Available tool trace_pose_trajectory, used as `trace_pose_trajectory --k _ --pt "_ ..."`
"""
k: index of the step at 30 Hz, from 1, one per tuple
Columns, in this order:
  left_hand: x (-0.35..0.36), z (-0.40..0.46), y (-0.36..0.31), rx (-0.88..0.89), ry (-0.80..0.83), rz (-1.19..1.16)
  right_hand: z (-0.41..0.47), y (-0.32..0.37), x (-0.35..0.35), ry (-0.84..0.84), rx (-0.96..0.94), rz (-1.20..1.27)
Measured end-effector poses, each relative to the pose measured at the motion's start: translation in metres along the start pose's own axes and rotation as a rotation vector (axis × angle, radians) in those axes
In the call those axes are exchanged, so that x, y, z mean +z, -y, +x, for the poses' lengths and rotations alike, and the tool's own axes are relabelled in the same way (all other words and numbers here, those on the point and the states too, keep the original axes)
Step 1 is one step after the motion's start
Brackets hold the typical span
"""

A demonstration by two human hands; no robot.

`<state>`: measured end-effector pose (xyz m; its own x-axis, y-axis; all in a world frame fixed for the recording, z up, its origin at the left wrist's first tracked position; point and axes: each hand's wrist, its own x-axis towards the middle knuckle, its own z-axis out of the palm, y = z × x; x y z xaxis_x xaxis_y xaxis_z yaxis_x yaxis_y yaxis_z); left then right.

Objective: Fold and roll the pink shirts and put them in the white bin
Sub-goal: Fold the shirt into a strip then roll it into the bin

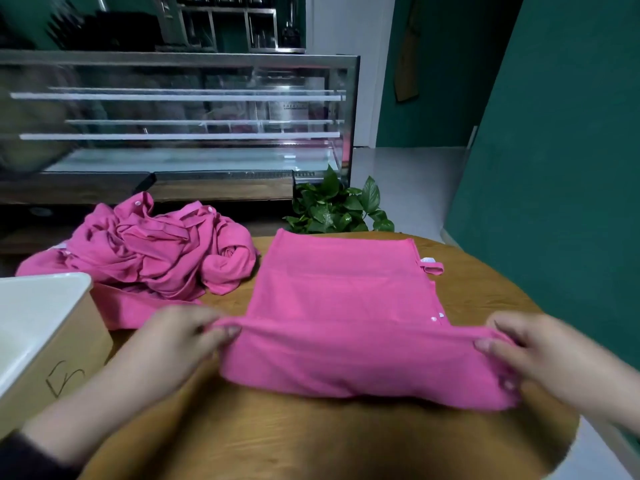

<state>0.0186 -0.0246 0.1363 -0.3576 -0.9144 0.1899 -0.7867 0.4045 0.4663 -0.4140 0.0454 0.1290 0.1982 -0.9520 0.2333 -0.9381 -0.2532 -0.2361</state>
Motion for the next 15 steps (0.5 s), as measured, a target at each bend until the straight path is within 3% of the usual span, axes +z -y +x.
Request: trace_pose_trajectory --k 1,2,3,5,7,9,13,15 --pt "-0.016 0.040 -0.014 -0.058 -0.035 -0.072 0.039 -0.002 -0.022 0.068 0.097 0.085" --pt "-0.040 0.087 -0.028 -0.133 -0.045 -0.203 0.085 -0.008 -0.050 -0.008 0.163 0.062" --pt "-0.064 0.130 -0.037 -0.176 -0.114 -0.296 0.122 -0.005 -0.081 -0.133 0.205 0.040" --pt "-0.122 0.201 -0.058 -0.103 -0.306 -0.516 0.188 0.006 -0.146 -0.432 0.219 0.172" --pt "-0.167 0.248 -0.065 -0.051 -0.390 -0.565 0.222 0.016 -0.190 -0.627 0.253 0.342" --pt "-0.189 0.268 -0.056 -0.067 -0.436 -0.495 0.227 0.023 -0.204 -0.689 0.320 0.303" --pt "-0.177 0.237 -0.067 0.073 -0.651 -0.460 0.208 0.022 -0.194 -0.865 0.186 0.188" --pt "-0.157 0.209 -0.070 0.123 -0.716 -0.424 0.186 0.016 -0.176 -0.864 0.167 0.186"
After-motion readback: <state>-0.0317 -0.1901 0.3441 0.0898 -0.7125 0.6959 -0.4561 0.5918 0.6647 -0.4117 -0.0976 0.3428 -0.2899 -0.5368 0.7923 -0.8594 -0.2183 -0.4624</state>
